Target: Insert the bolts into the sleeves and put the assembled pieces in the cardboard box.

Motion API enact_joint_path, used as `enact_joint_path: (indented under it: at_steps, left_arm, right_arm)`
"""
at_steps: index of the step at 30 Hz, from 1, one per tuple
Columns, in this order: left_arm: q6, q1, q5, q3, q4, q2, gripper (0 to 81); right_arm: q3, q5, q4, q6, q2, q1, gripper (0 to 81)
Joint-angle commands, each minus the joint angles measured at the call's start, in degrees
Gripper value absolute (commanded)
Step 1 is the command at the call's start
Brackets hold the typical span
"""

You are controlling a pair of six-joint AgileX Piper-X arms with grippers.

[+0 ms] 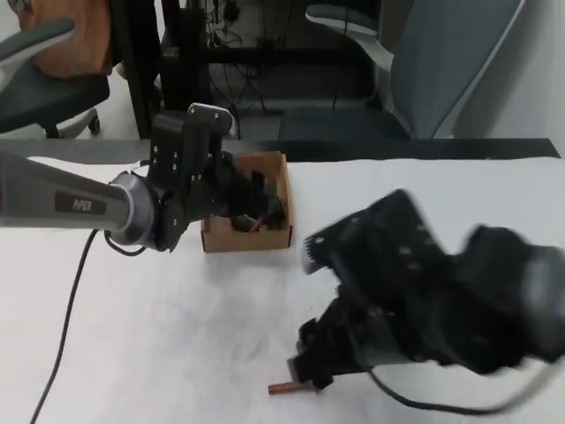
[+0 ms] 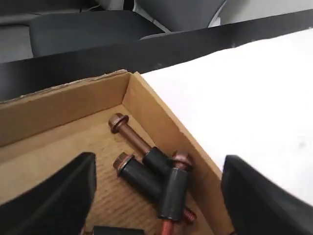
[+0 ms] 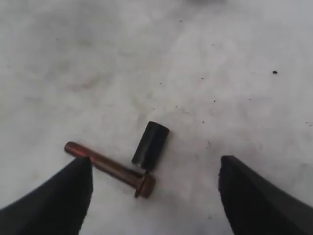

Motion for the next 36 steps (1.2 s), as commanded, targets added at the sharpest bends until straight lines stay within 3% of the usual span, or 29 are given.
enact_joint_path:
  at_steps: [1, 5, 7, 8, 9, 14, 18, 26, 29, 33, 36]
  left_arm:
    - [-2.4, 0.6, -0.2, -1.0, 0.4, -3.2, 70.0]
    - [-2.6, 2.7, 0.8, -1.0, 6.0, -9.0, 70.0]
    - [-2.6, 4.0, 1.9, -1.0, 9.0, -12.2, 70.0]
    - [-2.2, 4.7, 2.1, -1.0, 10.9, -14.0, 70.0]
    - [-1.3, 5.2, 2.9, -1.0, 12.4, -15.7, 70.0]
    - [7.7, 6.8, 4.5, -1.0, 21.8, -20.8, 70.0]
    - [10.4, 6.2, 15.9, -1.0, 30.4, -21.0, 70.0]
    - [20.0, -2.1, 20.5, -0.8, 43.8, -21.0, 69.2]
    - [30.3, -8.1, 17.7, -0.8, 48.4, -21.0, 69.2]
    - [39.4, -15.7, 2.6, -0.8, 55.0, -20.6, 69.2]
    - [42.0, -19.4, -1.0, -0.9, 58.0, -18.6, 69.2]
  right_arm:
    - [-3.2, -1.0, -0.3, -1.2, 6.0, -0.5, 62.7]
    - [-5.5, -1.3, 1.6, -1.2, 11.4, -0.6, 39.5]
    - [-5.7, -1.2, 1.7, -1.2, 12.6, -0.6, 20.7]
    - [-5.7, -1.2, 1.8, -1.2, 12.8, -0.6, 5.2]
    - [-5.7, -1.2, 2.1, -1.2, 12.8, -0.6, 0.1]
    - [-5.7, 1.6, 2.2, -1.2, 8.9, -0.6, 0.6]
    - [-5.7, 4.2, 2.2, -1.6, 1.9, -0.6, 0.6]
    - [-4.2, 15.1, 4.8, -4.1, -18.0, -0.6, 0.6]
    - [-3.3, 16.6, 9.1, -2.2, -24.8, -0.6, 0.6]
    - [-0.6, 17.1, 11.4, 1.6, -32.9, -0.6, 0.6]
    - [1.5, 17.1, 11.4, 4.5, -38.7, -0.6, 0.6]
